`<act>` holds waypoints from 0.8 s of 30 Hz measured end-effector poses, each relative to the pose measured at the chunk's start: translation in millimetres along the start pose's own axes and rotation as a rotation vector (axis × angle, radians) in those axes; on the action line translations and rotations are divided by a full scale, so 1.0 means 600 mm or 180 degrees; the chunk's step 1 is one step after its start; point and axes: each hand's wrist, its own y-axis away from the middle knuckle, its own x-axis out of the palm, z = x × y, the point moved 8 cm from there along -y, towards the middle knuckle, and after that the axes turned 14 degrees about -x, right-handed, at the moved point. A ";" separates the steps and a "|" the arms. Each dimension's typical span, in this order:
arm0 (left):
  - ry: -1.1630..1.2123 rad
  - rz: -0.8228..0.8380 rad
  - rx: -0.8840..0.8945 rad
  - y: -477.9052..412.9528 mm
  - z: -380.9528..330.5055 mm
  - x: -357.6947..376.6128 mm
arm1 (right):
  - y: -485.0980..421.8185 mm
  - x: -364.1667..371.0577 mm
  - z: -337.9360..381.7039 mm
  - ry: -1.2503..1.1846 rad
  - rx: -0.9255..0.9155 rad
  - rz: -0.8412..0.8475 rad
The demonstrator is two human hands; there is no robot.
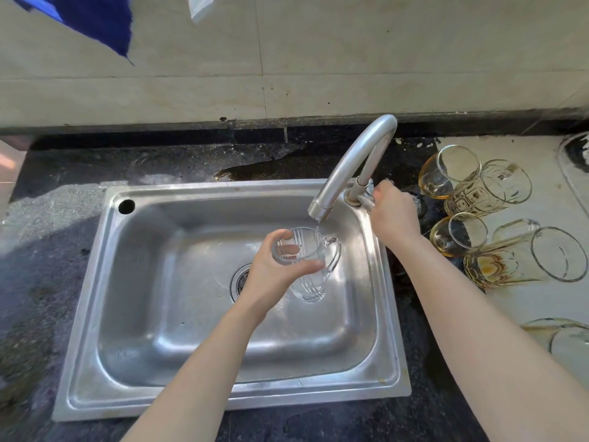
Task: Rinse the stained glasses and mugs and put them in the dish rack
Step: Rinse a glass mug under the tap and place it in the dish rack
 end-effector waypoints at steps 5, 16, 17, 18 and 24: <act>0.0766 0.0296 -0.0960 -0.004 0.040 0.010 | 0.050 -0.032 0.022 0.0147 -0.0326 -0.0610; 0.3039 0.1077 -0.1788 0.032 0.065 0.107 | 0.182 0.048 0.060 -0.2261 0.0495 0.0729; 0.2927 0.1163 -0.1736 0.035 0.064 0.113 | 0.182 0.046 0.062 -0.2364 0.0598 0.0614; 0.2802 0.1259 -0.1683 0.038 0.063 0.117 | 0.182 0.042 0.064 -0.2444 0.0675 0.0502; 0.1947 0.1426 -0.1414 0.061 0.067 0.081 | 0.193 0.002 0.071 -0.2218 0.0479 0.0031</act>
